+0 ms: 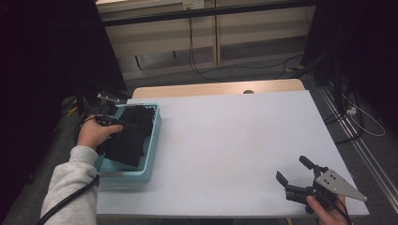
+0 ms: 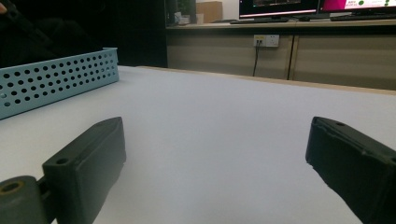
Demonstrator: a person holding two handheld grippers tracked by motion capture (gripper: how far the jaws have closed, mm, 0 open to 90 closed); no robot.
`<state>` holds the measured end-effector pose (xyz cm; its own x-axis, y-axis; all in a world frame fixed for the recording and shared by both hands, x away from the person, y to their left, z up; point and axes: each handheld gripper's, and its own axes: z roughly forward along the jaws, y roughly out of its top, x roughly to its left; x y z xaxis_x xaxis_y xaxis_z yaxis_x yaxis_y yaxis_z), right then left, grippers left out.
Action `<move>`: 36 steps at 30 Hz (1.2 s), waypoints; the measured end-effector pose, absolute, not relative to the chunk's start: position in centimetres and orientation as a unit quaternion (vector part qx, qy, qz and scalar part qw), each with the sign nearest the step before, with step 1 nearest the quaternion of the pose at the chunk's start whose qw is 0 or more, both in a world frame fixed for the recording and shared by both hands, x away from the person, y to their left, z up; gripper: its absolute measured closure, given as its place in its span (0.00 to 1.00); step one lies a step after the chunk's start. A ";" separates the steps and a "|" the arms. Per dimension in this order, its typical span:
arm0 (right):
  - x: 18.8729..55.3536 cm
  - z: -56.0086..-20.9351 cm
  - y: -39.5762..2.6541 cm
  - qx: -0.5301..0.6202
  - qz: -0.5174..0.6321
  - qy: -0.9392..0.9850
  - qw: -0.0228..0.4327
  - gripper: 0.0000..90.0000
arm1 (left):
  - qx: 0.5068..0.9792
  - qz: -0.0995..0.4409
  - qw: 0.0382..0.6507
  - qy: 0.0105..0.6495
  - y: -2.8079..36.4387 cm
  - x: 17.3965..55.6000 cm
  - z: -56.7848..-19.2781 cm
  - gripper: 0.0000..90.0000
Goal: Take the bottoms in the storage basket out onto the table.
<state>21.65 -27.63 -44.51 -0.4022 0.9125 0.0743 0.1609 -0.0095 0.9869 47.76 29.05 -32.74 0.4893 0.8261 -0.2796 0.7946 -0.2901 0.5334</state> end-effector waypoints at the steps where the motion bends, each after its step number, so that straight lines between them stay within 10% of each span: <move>1: 21.7 -44.5 -27.6 0.433 0.564 0.620 0.333 0.05 | 0.801 0.034 0.322 0.504 28.9 47.6 -31.9 0.82; 36: 21.6 -44.5 -27.5 0.433 0.567 0.617 0.332 0.05 | 0.772 0.041 0.384 0.505 23.3 46.6 -19.7 0.83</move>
